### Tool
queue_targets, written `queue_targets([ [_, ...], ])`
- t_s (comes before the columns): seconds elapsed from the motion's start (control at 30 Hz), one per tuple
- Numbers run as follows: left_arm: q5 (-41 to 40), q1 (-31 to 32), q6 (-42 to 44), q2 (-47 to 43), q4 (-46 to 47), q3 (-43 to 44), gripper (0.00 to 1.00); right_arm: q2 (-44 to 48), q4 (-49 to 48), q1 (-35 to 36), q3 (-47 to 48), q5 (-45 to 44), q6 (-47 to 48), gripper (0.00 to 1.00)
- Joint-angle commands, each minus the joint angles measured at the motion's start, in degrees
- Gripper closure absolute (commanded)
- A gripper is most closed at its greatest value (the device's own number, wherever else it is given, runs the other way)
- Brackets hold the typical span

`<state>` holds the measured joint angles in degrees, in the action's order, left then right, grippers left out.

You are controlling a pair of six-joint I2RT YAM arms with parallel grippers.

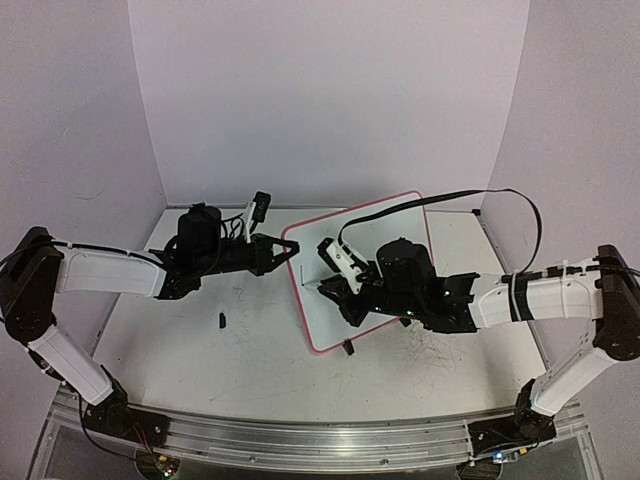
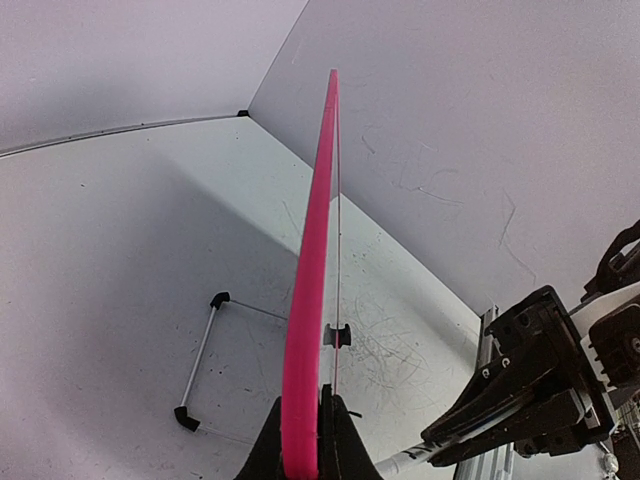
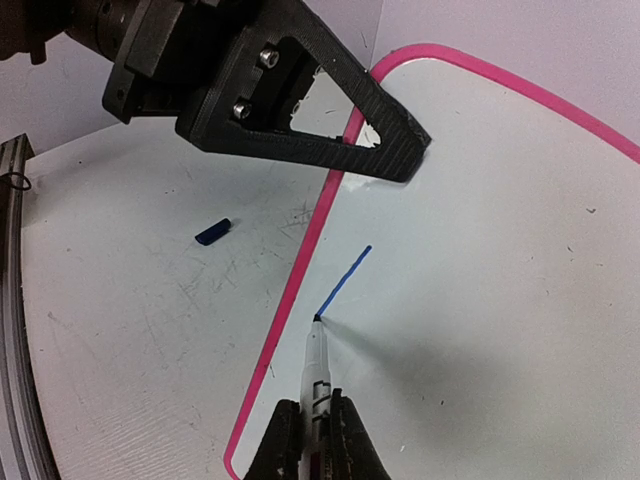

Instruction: Write a sentence on the whiteboard

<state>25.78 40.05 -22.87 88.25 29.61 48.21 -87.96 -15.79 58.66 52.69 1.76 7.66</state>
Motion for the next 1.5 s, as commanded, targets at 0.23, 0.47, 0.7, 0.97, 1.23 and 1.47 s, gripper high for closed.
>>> queue_targets([
  [0.23, -3.2, -0.3, 5.2, -0.5, 0.1, -0.6, 1.00, 0.4, 0.1, 0.5, -0.8, -1.2, -1.2, 1.00],
  [0.47, -3.3, -0.3, 5.1, -0.6, 0.0, -0.9, 1.00, 0.7, -0.1, 0.7, 0.0, -1.6, -0.9, 1.00],
  [0.7, -3.3, -0.4, 5.3, -0.1, 0.0, -0.7, 1.00, 6.8, -2.4, 0.6, 0.0, 0.4, -3.2, 1.00],
  [0.97, -3.4, -0.4, 5.3, -0.5, 0.0, -0.9, 1.00, 4.6, -2.8, 0.5, 0.7, -0.4, -1.8, 1.00],
  [1.23, -3.5, -0.4, 5.3, -0.8, -0.1, -1.1, 1.00, 2.6, -3.5, 0.6, 1.4, -1.1, -1.1, 1.00],
  [1.47, -3.1, -0.4, 5.3, -0.3, -0.2, -0.6, 1.00, 1.8, -3.6, 0.5, 1.6, -1.7, -1.2, 1.00],
])
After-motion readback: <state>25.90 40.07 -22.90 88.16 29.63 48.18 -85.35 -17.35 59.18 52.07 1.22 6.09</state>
